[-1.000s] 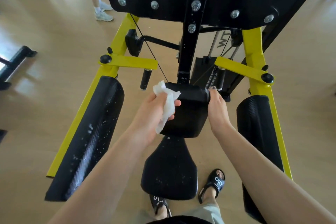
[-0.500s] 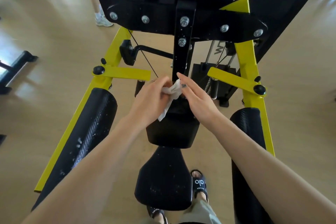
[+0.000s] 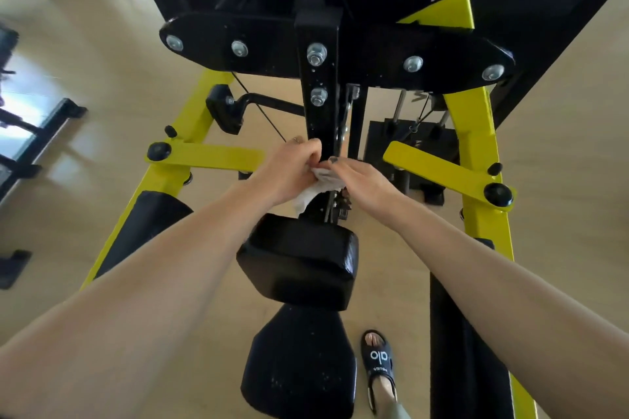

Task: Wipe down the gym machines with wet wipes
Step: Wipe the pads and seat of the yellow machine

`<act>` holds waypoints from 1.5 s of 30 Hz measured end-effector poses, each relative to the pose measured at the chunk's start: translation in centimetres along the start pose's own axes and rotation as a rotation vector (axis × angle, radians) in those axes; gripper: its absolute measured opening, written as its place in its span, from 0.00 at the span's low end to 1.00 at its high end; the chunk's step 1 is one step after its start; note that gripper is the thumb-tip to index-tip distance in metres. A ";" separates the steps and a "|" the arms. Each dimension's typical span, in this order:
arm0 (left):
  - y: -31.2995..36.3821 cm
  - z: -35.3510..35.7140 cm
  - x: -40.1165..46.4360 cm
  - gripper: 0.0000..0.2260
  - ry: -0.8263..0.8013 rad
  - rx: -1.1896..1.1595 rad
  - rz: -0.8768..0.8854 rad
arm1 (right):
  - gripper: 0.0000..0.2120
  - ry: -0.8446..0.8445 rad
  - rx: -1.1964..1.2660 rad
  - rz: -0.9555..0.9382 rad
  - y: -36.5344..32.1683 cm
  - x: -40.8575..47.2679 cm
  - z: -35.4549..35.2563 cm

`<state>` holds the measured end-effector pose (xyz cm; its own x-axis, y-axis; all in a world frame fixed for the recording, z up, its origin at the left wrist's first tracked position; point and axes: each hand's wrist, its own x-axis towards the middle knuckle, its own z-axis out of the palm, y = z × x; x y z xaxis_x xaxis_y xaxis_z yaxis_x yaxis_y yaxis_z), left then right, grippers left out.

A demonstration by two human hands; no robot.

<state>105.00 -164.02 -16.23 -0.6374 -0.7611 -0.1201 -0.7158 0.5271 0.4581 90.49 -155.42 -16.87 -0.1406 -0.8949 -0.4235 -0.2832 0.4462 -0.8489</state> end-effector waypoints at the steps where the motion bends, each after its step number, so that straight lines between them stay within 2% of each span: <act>1: -0.3 0.3 0.5 0.08 0.001 0.002 -0.015 | 0.22 -0.013 -0.025 -0.003 0.4 0.7 0.0; 3: -1.2 1.2 1.2 0.07 -0.045 0.016 -0.074 | 0.24 -0.027 -0.058 0.001 1.3 2.1 0.1; 7: -2.9 2.9 2.0 0.07 -0.162 -0.027 -0.108 | 0.21 -0.062 -0.164 -0.087 2.7 3.8 0.6; 10: -3.9 3.2 2.3 0.14 -0.207 -0.056 -0.080 | 0.22 -0.063 -0.329 -0.159 4.2 4.6 1.2; 14: -5.0 3.5 2.9 0.12 -0.167 -0.086 0.002 | 0.25 0.021 -0.306 -0.093 5.0 4.2 2.2; 17: -5.0 2.7 2.6 0.10 -0.253 -0.070 0.006 | 0.23 0.093 -0.259 0.036 4.0 2.3 3.0; 20: -4.9 1.3 0.9 0.06 -0.494 -0.075 0.054 | 0.28 -0.061 -0.062 0.173 5.0 0.5 3.1; 22: -4.9 0.9 -0.1 0.02 -0.689 -0.149 0.025 | 0.34 -0.216 0.109 0.294 6.1 -0.7 2.6; 23: -4.9 1.0 -0.4 0.04 -0.759 -0.178 0.007 | 0.34 -0.262 0.170 0.337 6.4 -1.2 2.4; 25: -5.0 1.0 -0.5 0.05 -0.823 -0.188 -0.002 | 0.33 -0.292 0.224 0.366 6.5 -1.7 2.0; 28: -5.3 0.8 -0.2 0.03 -0.851 -0.183 -0.004 | 0.34 -0.379 0.089 0.309 5.5 -1.6 1.8; 30: -5.4 1.4 -0.1 0.04 -0.810 -0.141 0.048 | 0.34 -0.343 0.000 0.251 4.5 -1.6 1.5; 33: -5.8 2.6 0.0 0.06 -0.640 -0.012 0.175 | 0.34 -0.230 -0.038 0.131 3.8 -1.4 1.0; 38: -6.3 2.8 1.4 0.03 -0.340 -0.152 0.070 | 0.30 -0.330 -0.119 0.180 3.7 0.4 0.8; 41: -6.5 3.8 3.4 0.04 -0.139 -0.169 -0.019 | 0.28 -0.260 -0.161 0.188 2.7 2.4 0.8; 45: -6.9 5.3 4.3 0.04 -0.009 -0.145 -0.041 | 0.25 -0.159 -0.235 0.089 2.3 3.5 1.2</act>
<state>105.68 -168.94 -24.56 -0.6115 -0.7771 -0.1487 -0.6928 0.4352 0.5750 90.51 -157.57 -20.69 -0.0297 -0.8326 -0.5531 -0.4910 0.4942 -0.7175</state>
